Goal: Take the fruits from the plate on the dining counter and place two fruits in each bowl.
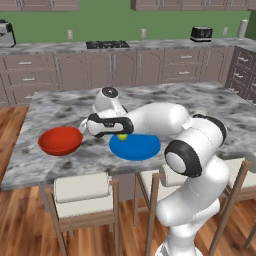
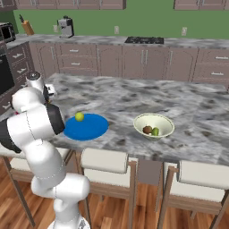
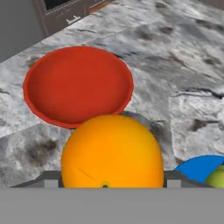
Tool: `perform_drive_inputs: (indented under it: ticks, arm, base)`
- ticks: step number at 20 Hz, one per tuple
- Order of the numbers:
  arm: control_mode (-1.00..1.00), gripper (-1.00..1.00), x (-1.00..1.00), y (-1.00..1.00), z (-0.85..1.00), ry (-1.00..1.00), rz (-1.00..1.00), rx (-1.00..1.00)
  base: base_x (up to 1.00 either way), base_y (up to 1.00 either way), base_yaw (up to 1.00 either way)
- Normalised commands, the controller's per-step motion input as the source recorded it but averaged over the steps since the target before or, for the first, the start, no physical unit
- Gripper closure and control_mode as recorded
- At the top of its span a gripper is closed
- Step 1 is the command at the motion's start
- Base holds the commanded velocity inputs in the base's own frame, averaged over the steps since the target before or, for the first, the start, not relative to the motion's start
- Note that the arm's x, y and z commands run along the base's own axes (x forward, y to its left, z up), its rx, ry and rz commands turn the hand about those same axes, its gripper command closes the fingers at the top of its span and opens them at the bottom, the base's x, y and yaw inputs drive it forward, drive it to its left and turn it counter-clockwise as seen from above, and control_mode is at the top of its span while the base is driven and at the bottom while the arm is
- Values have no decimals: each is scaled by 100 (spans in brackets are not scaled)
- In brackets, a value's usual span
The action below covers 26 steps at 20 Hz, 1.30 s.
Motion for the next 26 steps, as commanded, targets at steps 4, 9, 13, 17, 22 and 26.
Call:
perform_drive_inputs:
  ticks: [4, 9, 13, 17, 22, 26]
  arm:
    - [-100, 100, 9, 91, -30, 5, 21, -3]
    - [-100, 100, 0, 44, -23, 5, 10, 0]
    - [-100, 100, 1, 32, -12, 1, 3, 0]
    - [-100, 100, 8, 15, -23, 6, 0, 0]
    - [-100, 100, 0, 20, -15, 0, 0, -2]
    - [-100, 100, 10, 14, 0, 0, 0, -1]
  base:
    - [0, 0, 0]
    - [0, 0, 0]
    - [0, 0, 0]
    - [0, 0, 0]
    - [0, 0, 0]
    - [0, 0, 0]
